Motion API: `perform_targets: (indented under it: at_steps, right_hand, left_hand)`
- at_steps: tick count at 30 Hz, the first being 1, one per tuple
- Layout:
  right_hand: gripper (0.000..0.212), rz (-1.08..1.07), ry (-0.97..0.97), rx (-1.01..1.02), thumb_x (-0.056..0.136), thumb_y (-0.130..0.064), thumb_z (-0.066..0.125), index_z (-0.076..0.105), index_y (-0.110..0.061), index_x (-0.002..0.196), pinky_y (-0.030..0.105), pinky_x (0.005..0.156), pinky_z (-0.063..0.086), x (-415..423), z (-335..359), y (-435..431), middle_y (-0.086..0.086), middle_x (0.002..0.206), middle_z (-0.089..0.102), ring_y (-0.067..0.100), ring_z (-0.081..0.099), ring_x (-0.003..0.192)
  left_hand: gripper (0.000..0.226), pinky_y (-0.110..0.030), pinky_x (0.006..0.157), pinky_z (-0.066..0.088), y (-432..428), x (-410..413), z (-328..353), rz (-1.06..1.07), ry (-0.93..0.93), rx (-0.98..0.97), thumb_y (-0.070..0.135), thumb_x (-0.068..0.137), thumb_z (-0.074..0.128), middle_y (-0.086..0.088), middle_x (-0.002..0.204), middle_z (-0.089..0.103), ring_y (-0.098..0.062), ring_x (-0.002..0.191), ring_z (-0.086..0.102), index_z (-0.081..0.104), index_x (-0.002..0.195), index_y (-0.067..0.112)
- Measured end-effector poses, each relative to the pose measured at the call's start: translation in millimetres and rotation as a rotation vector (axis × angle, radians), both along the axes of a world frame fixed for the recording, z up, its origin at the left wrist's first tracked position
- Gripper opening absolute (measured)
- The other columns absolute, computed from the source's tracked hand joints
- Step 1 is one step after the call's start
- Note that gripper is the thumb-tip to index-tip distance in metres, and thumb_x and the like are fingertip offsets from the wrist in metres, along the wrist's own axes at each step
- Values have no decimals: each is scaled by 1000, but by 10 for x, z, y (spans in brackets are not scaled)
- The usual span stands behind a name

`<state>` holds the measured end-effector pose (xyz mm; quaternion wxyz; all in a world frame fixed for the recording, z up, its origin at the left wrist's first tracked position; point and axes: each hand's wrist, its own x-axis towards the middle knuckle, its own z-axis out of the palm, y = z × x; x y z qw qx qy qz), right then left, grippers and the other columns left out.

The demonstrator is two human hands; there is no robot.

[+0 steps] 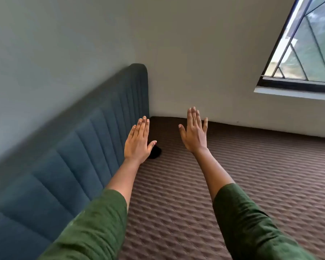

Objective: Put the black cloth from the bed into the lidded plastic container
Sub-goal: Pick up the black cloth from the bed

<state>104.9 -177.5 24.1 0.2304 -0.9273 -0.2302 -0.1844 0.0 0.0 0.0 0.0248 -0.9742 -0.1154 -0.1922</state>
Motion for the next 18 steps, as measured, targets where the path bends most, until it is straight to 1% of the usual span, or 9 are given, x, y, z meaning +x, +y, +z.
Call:
perform_targets:
  at_steps: [2,4,9,12,15,18]
  right_hand:
    - [66,6,25,-26,98,-39,36,10,-9,151,50,118,-1,9,-104,40,8,160,9,22,4,149]
    - [65,19,38,-69,98,-39,35,10,-9,151,50,118,-2,10,-252,64,9,160,9,22,4,149]
    - [65,64,47,-90,99,-39,35,8,-10,151,48,118,-3,117,-518,234,9,160,8,22,3,149]
    - [65,95,58,-96,99,-38,35,9,-10,151,49,118,-1,160,-729,348,8,161,8,22,4,149]
    - [65,90,106,-98,99,-38,35,8,-10,151,48,118,-1,195,-1010,374,8,161,7,22,3,149]
    - [65,78,151,-88,99,-38,35,7,-10,151,48,119,-1,224,-1342,408,7,161,6,22,2,149]
  left_hand:
    - [79,-31,119,0,-3,12,-184,31,40,-29,53,93,30,-7,160,-4,-18,147,-4,-4,149,8]
    - [79,-32,119,0,-11,20,-440,52,81,-10,53,93,30,-7,160,-4,-19,147,-3,-5,149,8]
    - [79,-33,120,4,-5,174,-832,51,101,-33,51,93,33,-8,160,-2,-19,147,-1,-2,149,7]
    - [80,-33,120,3,9,246,-1082,68,124,-80,52,93,33,-8,160,-4,-19,147,-3,-2,149,7]
    - [82,-33,120,1,54,265,-1413,78,219,-92,56,93,29,-7,159,-10,-18,147,-7,-9,148,8]
    - [85,-34,121,2,133,250,-1785,134,330,-131,60,91,25,-7,159,-14,-18,147,-10,-13,147,8]
